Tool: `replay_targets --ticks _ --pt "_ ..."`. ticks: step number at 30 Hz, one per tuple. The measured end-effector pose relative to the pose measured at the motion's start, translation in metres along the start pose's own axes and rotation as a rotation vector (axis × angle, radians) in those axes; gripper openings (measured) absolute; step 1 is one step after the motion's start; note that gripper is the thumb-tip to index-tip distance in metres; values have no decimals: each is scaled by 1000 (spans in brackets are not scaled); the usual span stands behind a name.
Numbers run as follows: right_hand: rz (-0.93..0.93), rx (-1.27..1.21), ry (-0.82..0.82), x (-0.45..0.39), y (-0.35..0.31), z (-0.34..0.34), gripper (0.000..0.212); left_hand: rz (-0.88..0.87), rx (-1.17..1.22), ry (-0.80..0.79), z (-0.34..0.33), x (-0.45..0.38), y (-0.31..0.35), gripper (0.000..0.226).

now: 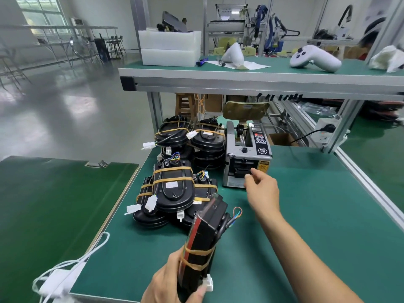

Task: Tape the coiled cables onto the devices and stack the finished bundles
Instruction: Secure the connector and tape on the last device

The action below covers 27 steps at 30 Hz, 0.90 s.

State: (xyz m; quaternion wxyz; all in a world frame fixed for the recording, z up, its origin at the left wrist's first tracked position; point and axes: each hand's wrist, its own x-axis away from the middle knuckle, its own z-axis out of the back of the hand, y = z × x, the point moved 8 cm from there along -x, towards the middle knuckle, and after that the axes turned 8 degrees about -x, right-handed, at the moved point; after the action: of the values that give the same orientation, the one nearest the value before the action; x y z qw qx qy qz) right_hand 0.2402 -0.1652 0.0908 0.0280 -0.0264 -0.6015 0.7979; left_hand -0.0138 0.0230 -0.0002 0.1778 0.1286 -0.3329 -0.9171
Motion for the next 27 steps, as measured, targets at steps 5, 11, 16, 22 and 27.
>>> replay_targets --ticks 5,11,16,22,27 --pt "11 80 -2 -5 -2 -15 44 40 -15 3 -8 0 -14 94" --pt "43 78 36 -8 -3 -17 30 35 -16 0 -11 0 -16 95" --pt "31 43 25 -14 -2 -23 42 0 2 15 -4 1 -4 94" --pt "-101 -247 141 -24 10 -19 16 -15 -7 15 -2 2 -2 93" --pt "-184 -343 255 -34 18 -21 17 -24 -18 7 -2 2 -4 94"
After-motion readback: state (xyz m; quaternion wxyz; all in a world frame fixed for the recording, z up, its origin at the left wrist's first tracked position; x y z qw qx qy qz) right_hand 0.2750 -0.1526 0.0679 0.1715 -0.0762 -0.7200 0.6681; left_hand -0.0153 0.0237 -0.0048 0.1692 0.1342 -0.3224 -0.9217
